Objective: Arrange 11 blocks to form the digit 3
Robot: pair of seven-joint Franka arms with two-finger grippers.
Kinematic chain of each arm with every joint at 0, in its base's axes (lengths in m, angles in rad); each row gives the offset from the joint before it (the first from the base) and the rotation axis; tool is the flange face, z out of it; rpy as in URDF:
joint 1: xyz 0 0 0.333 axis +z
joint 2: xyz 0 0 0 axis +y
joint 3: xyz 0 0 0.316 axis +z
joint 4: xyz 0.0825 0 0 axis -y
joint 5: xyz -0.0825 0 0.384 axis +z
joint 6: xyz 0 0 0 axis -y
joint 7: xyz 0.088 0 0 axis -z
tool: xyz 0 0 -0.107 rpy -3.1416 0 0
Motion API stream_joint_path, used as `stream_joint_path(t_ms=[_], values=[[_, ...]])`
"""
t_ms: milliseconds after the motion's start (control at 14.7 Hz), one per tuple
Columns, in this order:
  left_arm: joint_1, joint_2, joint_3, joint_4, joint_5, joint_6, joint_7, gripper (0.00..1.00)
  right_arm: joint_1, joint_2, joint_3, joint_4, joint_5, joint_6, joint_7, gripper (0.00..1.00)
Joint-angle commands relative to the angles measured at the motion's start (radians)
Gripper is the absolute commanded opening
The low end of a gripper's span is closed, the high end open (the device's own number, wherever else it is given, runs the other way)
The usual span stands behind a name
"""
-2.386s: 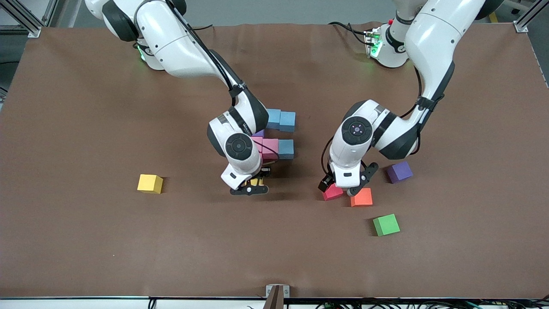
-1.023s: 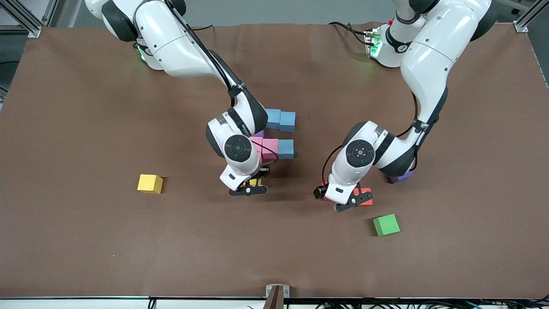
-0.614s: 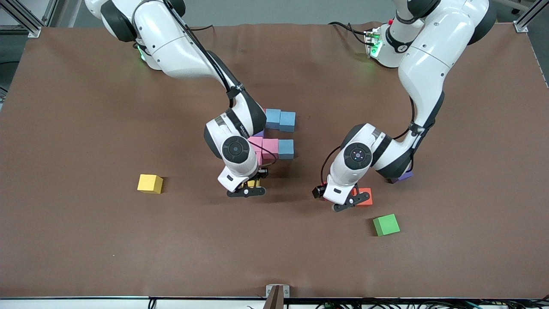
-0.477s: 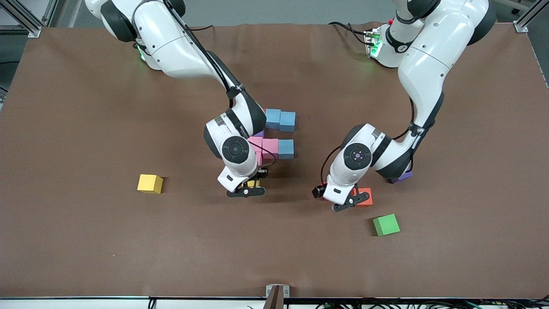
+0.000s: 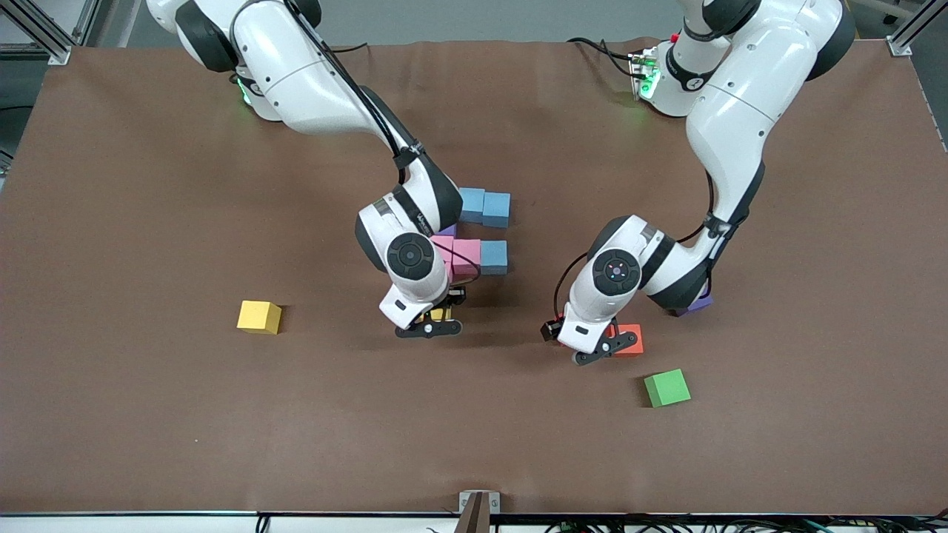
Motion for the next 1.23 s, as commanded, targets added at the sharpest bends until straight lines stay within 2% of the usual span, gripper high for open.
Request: stream_joint_path(t_ms=[0, 136, 409, 818, 1023, 1091, 1159], values=[[-0.005, 0.006, 0.004, 0.012, 0.002, 0.004, 0.016, 0.50, -0.001, 0.008, 0.004, 0.016, 0.011, -0.014, -0.005, 0.02], [-0.005, 0.003, 0.004, 0.012, -0.006, 0.004, -0.003, 0.43, -0.005, 0.006, 0.002, 0.016, 0.010, -0.014, -0.005, 0.02], [0.000, -0.009, 0.003, 0.018, -0.014, 0.001, -0.142, 0.42, -0.013, 0.006, 0.002, 0.016, 0.010, -0.014, -0.005, 0.02], [-0.011, -0.017, 0.001, 0.024, -0.015, -0.001, -0.539, 0.42, -0.001, 0.006, 0.004, 0.012, 0.013, -0.028, 0.001, 0.04], [-0.019, -0.016, 0.001, 0.043, -0.011, -0.001, -0.801, 0.42, -0.002, 0.006, 0.002, 0.012, 0.013, -0.045, 0.002, 0.04], [-0.019, -0.016, 0.000, 0.043, -0.009, -0.001, -0.835, 0.42, -0.002, 0.006, 0.002, 0.012, 0.013, -0.043, 0.005, 0.05], [-0.022, -0.016, -0.002, 0.043, -0.011, -0.001, -0.848, 0.42, -0.002, 0.007, 0.004, 0.012, 0.014, -0.043, 0.011, 0.15]])
